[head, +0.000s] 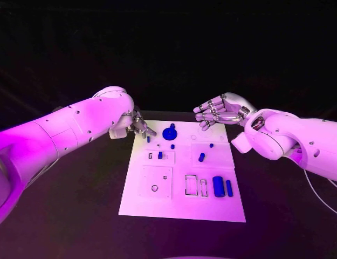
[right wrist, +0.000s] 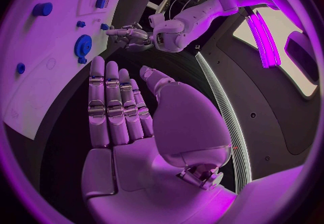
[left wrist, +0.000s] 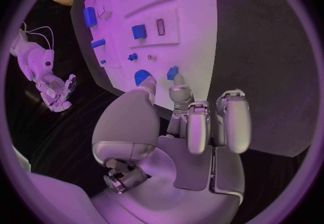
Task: Assemble the parts on the task board
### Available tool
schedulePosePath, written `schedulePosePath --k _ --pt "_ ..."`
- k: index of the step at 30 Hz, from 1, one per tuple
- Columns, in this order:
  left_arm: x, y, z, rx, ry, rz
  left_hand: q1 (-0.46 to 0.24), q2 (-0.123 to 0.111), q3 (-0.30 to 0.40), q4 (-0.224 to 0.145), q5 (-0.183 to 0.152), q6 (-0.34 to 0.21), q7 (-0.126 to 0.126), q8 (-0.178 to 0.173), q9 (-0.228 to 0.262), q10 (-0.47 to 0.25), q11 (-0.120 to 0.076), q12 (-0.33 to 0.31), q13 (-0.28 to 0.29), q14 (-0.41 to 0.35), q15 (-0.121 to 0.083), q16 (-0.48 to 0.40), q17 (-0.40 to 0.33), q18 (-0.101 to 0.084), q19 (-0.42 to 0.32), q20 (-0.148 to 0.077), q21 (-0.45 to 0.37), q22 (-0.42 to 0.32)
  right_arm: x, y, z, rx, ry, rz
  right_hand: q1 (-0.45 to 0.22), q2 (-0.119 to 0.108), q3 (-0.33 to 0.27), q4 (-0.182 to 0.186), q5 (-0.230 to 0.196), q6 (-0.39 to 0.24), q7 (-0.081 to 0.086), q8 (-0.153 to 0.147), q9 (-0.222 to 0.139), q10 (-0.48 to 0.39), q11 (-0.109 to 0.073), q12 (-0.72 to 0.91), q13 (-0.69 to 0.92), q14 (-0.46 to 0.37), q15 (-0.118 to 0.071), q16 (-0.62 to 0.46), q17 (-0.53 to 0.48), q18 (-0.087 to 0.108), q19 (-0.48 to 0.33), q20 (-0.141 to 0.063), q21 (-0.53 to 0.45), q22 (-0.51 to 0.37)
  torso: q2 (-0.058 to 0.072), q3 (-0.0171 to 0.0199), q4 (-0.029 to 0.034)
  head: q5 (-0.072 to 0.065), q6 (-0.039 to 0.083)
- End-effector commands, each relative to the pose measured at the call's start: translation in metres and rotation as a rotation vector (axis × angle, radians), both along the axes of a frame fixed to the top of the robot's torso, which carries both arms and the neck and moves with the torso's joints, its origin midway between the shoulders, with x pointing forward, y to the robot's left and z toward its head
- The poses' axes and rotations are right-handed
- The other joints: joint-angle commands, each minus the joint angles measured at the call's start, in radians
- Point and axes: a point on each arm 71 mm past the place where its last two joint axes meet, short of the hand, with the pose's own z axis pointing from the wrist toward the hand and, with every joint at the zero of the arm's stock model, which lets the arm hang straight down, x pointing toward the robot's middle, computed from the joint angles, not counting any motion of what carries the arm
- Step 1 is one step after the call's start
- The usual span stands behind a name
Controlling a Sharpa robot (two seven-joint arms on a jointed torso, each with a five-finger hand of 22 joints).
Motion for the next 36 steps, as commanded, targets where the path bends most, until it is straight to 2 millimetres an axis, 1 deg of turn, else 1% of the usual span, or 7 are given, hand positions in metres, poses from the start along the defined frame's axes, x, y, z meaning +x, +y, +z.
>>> schedulePosePath --k 1,4,12,23,26,32,36 --pt "0.0013 -0.0018 -0.0032 0.006 0.002 -0.036 0.006 0.000 -0.004 0.000 0.004 0.008 -0.001 -0.001 -0.002 0.003 -0.004 0.005 0.000 0.104 0.007 0.002 0.263 -0.003 0.020 0.005 0.002 0.097 -0.0010 0.0020 0.0010 -0.001 -0.018 0.010 0.007 0.004 0.000 -0.007 -0.004 0.005 -0.001 0.003 0.000 0.007 0.000 0.003 -0.001 0.007 0.001 0.006 0.001 0.007 0.007 -0.002 0.003 -0.002 0.002 0.0000 -0.0003 -0.003 -0.001" --pt "0.0018 -0.0024 -0.0066 0.007 0.005 -0.035 0.008 0.001 -0.006 0.000 0.004 0.009 -0.002 0.000 -0.002 0.002 -0.005 0.003 -0.001 0.104 0.007 0.002 0.263 -0.003 0.020 0.005 0.002 0.097 -0.0013 0.0023 0.0012 -0.001 -0.018 0.011 0.007 0.004 0.000 -0.007 -0.004 0.005 -0.001 0.003 0.000 0.007 0.000 0.003 -0.001 0.007 0.001 0.006 0.001 0.007 0.007 -0.002 0.003 -0.002 -0.001 0.0010 0.0011 -0.002 -0.003" --pt "0.0017 -0.0038 -0.0091 0.014 0.014 -0.037 0.015 0.004 -0.009 -0.001 0.004 0.013 -0.003 0.001 -0.002 0.003 -0.006 0.004 -0.001 0.104 0.006 0.002 0.263 -0.003 0.021 0.004 0.003 0.098 -0.0012 0.0029 0.0012 -0.001 -0.019 0.009 0.005 0.004 0.000 -0.006 -0.004 0.005 0.000 0.003 0.000 0.007 0.001 0.003 -0.001 0.008 0.001 0.006 0.001 0.007 0.009 -0.003 0.003 -0.002 -0.001 0.0010 0.0006 0.002 -0.006" --pt "0.0033 -0.0030 -0.0081 0.001 -0.013 -0.020 0.050 0.033 -0.011 -0.006 0.005 0.021 -0.006 0.008 -0.003 0.004 -0.009 0.007 -0.002 0.104 0.003 0.002 0.263 -0.003 0.021 0.002 0.003 0.099 -0.0010 0.0030 0.0011 -0.001 -0.018 0.007 0.003 0.005 0.000 -0.005 -0.004 0.005 0.002 0.002 -0.001 0.007 0.002 0.002 -0.001 0.008 0.002 0.005 0.001 0.006 0.010 -0.003 0.002 -0.003 -0.001 0.0005 0.0013 0.003 -0.006" --pt "0.0031 -0.0030 -0.0085 -0.004 -0.006 -0.018 0.062 0.040 -0.009 -0.010 0.005 0.023 -0.008 0.011 -0.002 0.003 -0.010 0.006 -0.004 0.104 0.003 0.002 0.263 -0.003 0.021 0.001 0.002 0.099 -0.0010 0.0030 0.0011 -0.001 -0.017 0.007 0.003 0.005 0.000 -0.005 -0.004 0.004 0.002 0.002 -0.001 0.006 0.002 0.002 -0.001 0.008 0.002 0.004 0.000 0.006 0.010 -0.003 0.002 -0.003 -0.001 0.0011 0.0006 0.003 -0.007" --pt "0.0023 -0.0039 -0.0092 -0.017 0.010 -0.019 0.134 0.076 0.023 -0.047 0.008 0.018 -0.012 0.018 0.003 0.000 -0.014 0.004 -0.009 0.104 -0.001 0.002 0.263 -0.003 0.021 -0.002 0.002 0.101 -0.0010 0.0031 0.0010 -0.002 -0.016 0.007 0.001 0.004 0.000 -0.005 -0.004 0.003 0.003 0.001 -0.001 0.005 0.003 0.000 -0.002 0.007 0.003 0.003 0.000 0.006 0.010 -0.002 0.001 -0.004 -0.001 0.0006 0.0015 0.003 -0.009" --pt "0.0016 -0.0054 -0.0100 -0.022 0.024 -0.026 0.175 0.085 0.048 -0.075 0.007 0.013 -0.015 0.020 0.004 -0.002 -0.017 0.003 -0.011 0.104 -0.003 0.002 0.263 -0.004 0.022 -0.004 0.004 0.104 -0.0011 0.0033 0.0009 -0.001 -0.015 0.007 0.001 0.004 0.000 -0.005 -0.004 0.003 0.004 0.000 -0.001 0.004 0.003 0.000 -0.002 0.007 0.003 0.002 0.000 0.005 0.010 -0.002 0.000 -0.004 -0.001 0.0011 0.0012 0.003 -0.009"
